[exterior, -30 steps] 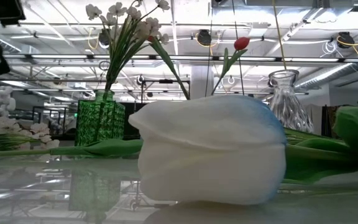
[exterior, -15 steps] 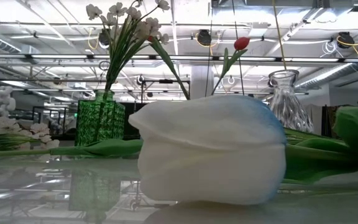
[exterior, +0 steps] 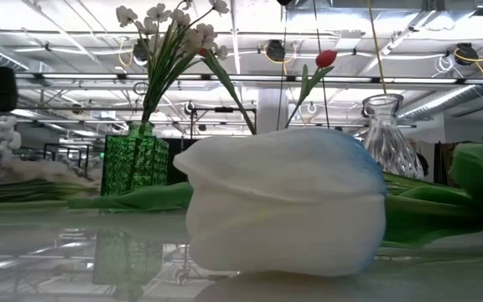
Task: Sort flowers into vase by color
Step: Put the left white flowers into the green vase
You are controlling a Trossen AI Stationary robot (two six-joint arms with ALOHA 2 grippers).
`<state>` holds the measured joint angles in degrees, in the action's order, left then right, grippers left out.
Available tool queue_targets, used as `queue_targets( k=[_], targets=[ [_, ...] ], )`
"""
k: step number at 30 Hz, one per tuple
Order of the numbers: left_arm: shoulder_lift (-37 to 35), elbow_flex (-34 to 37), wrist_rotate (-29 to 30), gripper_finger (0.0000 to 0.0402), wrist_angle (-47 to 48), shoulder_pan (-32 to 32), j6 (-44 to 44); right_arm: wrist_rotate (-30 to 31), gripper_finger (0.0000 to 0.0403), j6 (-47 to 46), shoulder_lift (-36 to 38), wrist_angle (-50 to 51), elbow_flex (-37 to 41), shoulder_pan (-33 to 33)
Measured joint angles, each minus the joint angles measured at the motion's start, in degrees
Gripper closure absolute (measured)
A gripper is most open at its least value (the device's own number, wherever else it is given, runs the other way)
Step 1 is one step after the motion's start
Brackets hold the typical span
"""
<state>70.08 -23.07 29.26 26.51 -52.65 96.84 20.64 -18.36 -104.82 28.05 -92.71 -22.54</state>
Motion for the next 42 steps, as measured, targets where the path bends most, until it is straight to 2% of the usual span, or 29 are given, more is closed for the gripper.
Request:
queue_targets(
  k=[3,5,7,10,13,19,22,27,30,39,42],
  targets=[
    [-0.40,0.07,4.13,0.0206,1.83,2.81,-6.45,0.00,0.0204,0.04,-0.02,0.00,0.02,0.02],
    [-0.88,0.07,8.82,0.0206,3.72,4.72,-7.13,0.00,0.0204,0.04,-0.02,0.00,0.00,0.02],
    [-1.33,0.09,10.90,0.0206,4.33,6.74,-6.64,0.00,0.0204,0.04,-0.02,0.00,0.01,0.02],
    [-1.49,-0.56,9.13,0.0206,4.22,8.76,-3.02,0.00,0.0204,-0.23,-0.02,0.02,0.00,0.02],
    [-1.36,-1.98,6.83,0.0206,3.29,8.24,-2.60,0.00,0.0204,-0.29,-0.02,0.09,0.01,0.02],
    [-0.83,-5.35,8.46,0.0206,3.52,6.74,-0.75,0.00,0.0204,-1.47,-0.04,1.28,0.00,-0.05],
    [0.70,-6.55,8.00,0.0206,5.38,6.76,-0.24,0.00,0.0204,-1.95,-0.04,1.37,0.01,-0.07],
    [5.07,-6.82,2.24,0.0206,7.54,6.92,3.77,0.00,0.0204,-2.48,-0.04,1.40,0.00,-0.07],
    [7.53,-6.82,1.92,0.0206,7.26,6.90,4.70,0.00,0.0204,-2.56,-0.04,1.40,0.00,-0.07],
    [11.77,-6.95,3.22,0.0207,6.52,8.68,3.02,0.02,0.0204,-2.11,-0.04,0.82,0.00,-0.03],
    [11.90,-6.97,3.28,0.0222,6.10,10.03,0.73,0.02,0.0204,-2.09,-0.04,0.64,0.00,-0.05]
  ],
)
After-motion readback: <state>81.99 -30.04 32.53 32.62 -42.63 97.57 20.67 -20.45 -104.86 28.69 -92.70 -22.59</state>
